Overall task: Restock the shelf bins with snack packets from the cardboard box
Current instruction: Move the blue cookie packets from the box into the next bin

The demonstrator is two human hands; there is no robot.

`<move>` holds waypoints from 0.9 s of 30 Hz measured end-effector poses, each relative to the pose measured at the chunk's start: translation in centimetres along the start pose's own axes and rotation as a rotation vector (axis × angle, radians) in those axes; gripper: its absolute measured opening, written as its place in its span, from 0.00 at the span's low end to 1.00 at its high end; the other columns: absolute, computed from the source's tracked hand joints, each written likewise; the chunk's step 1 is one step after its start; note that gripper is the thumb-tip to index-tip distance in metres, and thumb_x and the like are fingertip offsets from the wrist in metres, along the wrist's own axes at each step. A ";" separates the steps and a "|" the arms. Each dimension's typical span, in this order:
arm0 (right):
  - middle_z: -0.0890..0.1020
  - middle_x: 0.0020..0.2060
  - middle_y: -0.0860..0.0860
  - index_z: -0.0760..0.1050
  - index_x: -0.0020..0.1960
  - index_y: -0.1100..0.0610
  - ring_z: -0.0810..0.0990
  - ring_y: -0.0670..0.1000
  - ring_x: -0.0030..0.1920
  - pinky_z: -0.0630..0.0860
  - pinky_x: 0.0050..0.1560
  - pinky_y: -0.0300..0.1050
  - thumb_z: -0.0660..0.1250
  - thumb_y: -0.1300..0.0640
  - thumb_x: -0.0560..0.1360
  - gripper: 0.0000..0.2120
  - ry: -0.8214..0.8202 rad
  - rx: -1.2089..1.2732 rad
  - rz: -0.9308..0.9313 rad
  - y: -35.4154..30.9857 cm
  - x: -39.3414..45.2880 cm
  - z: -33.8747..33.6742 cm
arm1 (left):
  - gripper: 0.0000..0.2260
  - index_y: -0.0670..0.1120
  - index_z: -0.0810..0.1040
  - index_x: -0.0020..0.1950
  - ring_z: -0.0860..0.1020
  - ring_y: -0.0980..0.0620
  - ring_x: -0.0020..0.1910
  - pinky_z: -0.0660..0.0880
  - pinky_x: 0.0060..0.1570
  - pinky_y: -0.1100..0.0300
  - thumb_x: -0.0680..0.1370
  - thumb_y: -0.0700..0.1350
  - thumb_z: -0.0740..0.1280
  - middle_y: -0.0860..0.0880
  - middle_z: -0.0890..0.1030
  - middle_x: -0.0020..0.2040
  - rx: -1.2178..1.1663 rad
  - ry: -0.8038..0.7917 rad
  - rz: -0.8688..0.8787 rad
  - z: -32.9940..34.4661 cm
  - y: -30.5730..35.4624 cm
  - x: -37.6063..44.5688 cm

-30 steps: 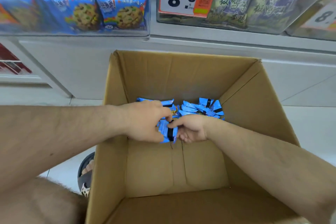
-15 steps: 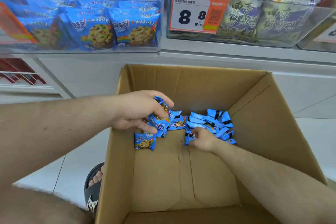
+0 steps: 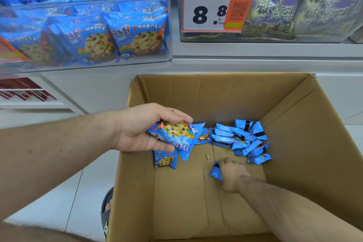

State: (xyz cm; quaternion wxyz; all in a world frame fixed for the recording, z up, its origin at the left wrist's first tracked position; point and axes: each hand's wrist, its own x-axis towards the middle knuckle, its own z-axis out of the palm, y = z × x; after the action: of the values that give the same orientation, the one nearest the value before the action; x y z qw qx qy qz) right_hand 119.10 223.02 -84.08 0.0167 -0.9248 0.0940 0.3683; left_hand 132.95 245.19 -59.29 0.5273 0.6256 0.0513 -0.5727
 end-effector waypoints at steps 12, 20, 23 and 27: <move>0.79 0.44 0.61 0.75 0.58 0.66 0.82 0.61 0.43 0.81 0.40 0.56 0.60 0.67 0.49 0.35 -0.438 1.828 -0.077 2.1 -9.2 -12.1 | 0.13 0.47 0.77 0.51 0.78 0.55 0.35 0.72 0.27 0.66 0.71 0.33 0.73 0.47 0.83 0.41 0.329 0.130 0.275 0.1 1.5 -3.4; 0.80 0.48 0.62 0.75 0.57 0.63 0.81 0.62 0.45 0.79 0.36 0.49 0.62 0.66 0.59 0.26 -0.206 1.825 -0.164 -0.1 -14.5 -15.6 | 0.10 0.43 0.79 0.54 0.83 0.50 0.42 0.79 0.45 0.59 0.73 0.36 0.71 0.43 0.85 0.47 0.269 0.126 0.403 -0.3 2.6 -6.4; 0.80 0.51 0.63 0.76 0.59 0.62 0.75 0.64 0.54 0.78 0.46 0.52 0.62 0.67 0.60 0.26 -0.168 1.788 -0.240 -0.8 -16.0 -16.5 | 0.07 0.45 0.78 0.54 0.83 0.51 0.37 0.81 0.42 0.55 0.78 0.37 0.66 0.46 0.85 0.42 0.226 0.113 0.383 -0.5 2.6 -7.4; 0.79 0.54 0.66 0.74 0.63 0.66 0.79 0.64 0.49 0.75 0.56 0.57 0.63 0.69 0.61 0.29 -0.175 1.811 -0.363 -1.7 -17.5 -17.9 | 0.06 0.47 0.78 0.55 0.83 0.52 0.39 0.82 0.43 0.50 0.79 0.39 0.65 0.47 0.84 0.43 0.251 0.081 0.360 -1.5 2.6 -8.6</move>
State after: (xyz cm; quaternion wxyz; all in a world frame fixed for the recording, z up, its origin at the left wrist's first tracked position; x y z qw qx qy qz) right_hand 119.12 225.71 -59.13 0.7970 -0.5287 0.1978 0.2146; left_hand 132.76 249.80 -51.39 0.5365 0.7079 -0.1116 -0.4457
